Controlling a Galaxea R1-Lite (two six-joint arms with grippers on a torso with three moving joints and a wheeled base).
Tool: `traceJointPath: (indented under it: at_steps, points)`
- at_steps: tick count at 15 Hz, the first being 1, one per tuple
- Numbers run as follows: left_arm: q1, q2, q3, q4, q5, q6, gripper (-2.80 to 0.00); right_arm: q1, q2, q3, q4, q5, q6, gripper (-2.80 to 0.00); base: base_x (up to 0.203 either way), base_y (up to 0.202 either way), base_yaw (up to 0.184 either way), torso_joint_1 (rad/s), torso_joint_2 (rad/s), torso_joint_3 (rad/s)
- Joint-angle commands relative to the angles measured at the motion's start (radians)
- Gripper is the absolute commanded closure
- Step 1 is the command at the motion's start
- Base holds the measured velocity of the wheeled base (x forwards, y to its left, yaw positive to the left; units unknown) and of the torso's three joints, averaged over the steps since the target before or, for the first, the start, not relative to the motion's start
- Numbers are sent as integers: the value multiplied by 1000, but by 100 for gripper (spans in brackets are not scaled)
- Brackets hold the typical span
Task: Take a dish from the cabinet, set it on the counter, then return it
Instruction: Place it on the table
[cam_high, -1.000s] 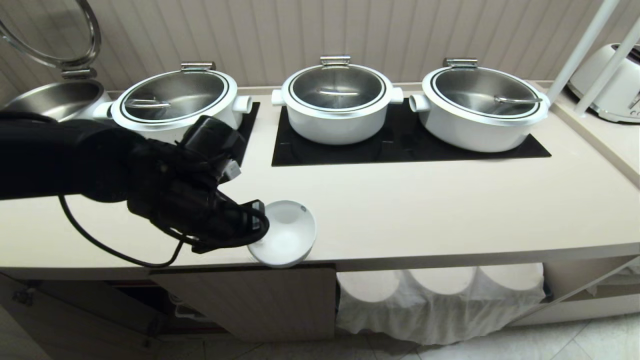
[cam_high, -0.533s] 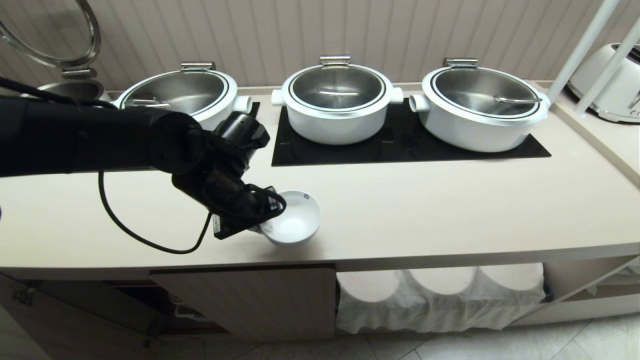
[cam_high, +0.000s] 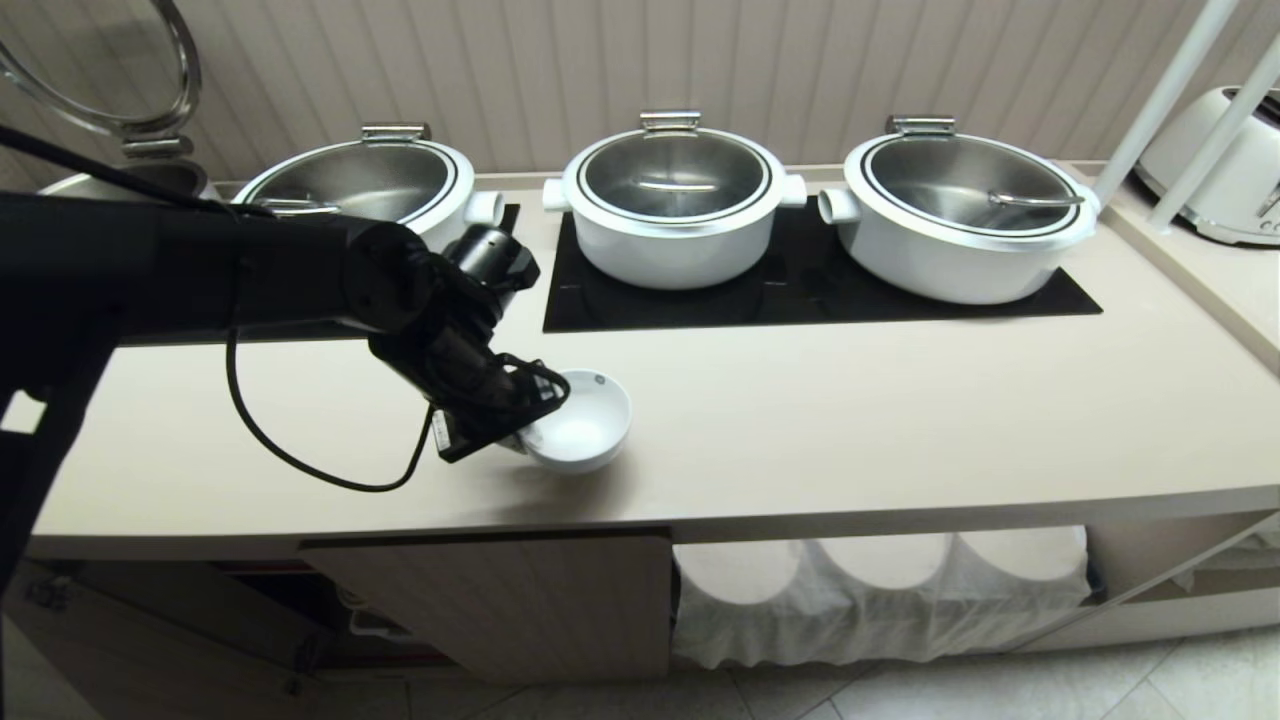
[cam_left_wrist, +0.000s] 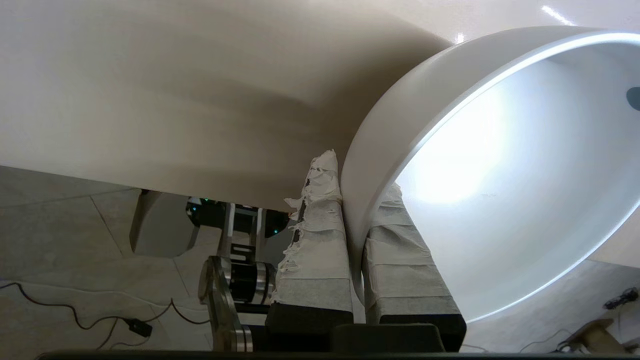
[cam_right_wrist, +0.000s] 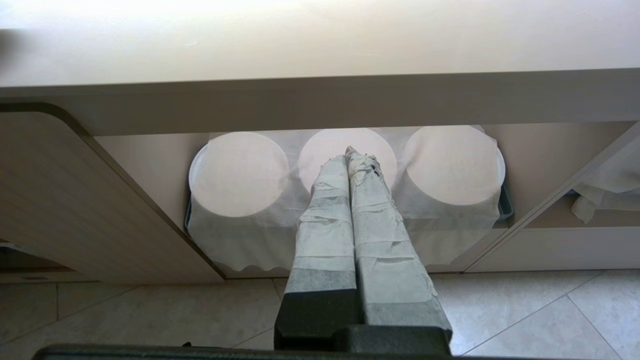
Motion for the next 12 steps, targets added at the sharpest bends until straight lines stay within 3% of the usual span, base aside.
traceJointPath:
  at_steps: [1,12]
  points:
    - [1,15,-2,3,0,-13,0,1,0,0,0,0,1,0,0,0,0,0,0,0]
    - [-1,35,-3,-4,3,-26,0,1,0,0,0,0,0,0,0,0,0,0,0,0]
